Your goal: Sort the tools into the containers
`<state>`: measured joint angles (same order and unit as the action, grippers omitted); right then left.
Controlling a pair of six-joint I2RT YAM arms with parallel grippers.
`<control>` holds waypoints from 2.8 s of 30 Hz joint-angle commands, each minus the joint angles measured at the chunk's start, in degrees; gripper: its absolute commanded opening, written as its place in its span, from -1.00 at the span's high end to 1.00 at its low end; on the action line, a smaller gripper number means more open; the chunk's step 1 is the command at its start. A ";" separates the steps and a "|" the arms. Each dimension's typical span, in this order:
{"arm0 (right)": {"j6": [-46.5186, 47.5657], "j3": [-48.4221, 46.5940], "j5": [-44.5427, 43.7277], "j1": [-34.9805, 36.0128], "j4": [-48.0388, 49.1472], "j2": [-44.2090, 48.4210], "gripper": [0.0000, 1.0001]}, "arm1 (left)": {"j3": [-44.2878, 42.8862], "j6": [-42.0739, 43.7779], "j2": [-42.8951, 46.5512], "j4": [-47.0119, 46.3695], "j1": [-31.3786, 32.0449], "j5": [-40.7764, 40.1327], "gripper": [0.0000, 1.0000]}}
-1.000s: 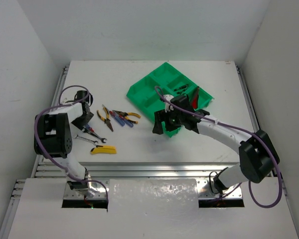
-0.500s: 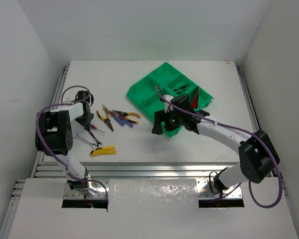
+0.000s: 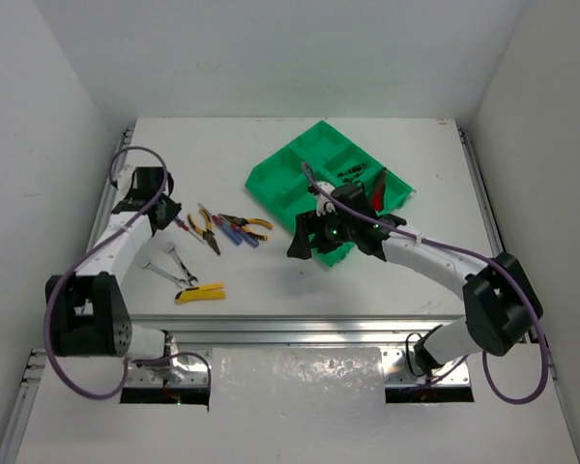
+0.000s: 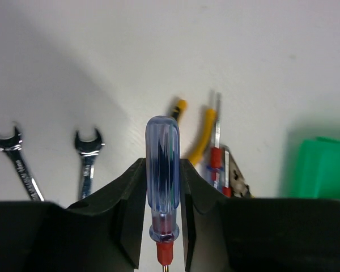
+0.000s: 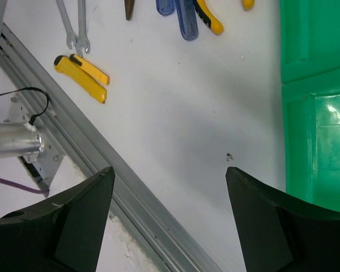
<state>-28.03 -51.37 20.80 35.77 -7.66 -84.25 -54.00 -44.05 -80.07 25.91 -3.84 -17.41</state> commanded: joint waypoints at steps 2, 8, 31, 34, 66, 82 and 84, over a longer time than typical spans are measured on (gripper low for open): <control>-3.17 0.92 -4.52 0.00 3.35 4.26 -0.60 | -1.54 5.28 4.75 -6.91 7.60 2.91 1.00; -5.63 0.75 -5.77 -4.03 0.98 9.53 -0.61 | -7.43 11.78 3.87 -15.77 18.15 7.46 1.00; -15.21 -8.48 5.13 -2.99 18.47 1.54 0.40 | 1.44 1.08 6.68 -48.42 35.65 29.63 1.00; -14.95 -9.09 5.05 -2.90 18.47 1.72 0.91 | 1.79 1.25 6.60 -47.98 35.83 27.79 0.94; -21.80 -81.61 14.18 -26.54 -3.77 -61.65 1.00 | -4.36 17.69 30.42 10.30 33.89 -20.38 -0.99; -20.05 -76.33 14.18 -26.01 -7.19 -55.15 -0.32 | -2.69 16.28 27.69 10.38 32.49 -18.28 -0.99; -19.08 -76.15 14.19 -26.01 -8.07 -53.05 -0.37 | -3.57 14.70 26.20 10.56 32.14 -17.66 -0.99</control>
<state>-48.73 -127.15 33.74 9.63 -16.49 -144.55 -55.88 -27.62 -52.45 37.54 29.23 -35.92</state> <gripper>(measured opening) 0.679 0.996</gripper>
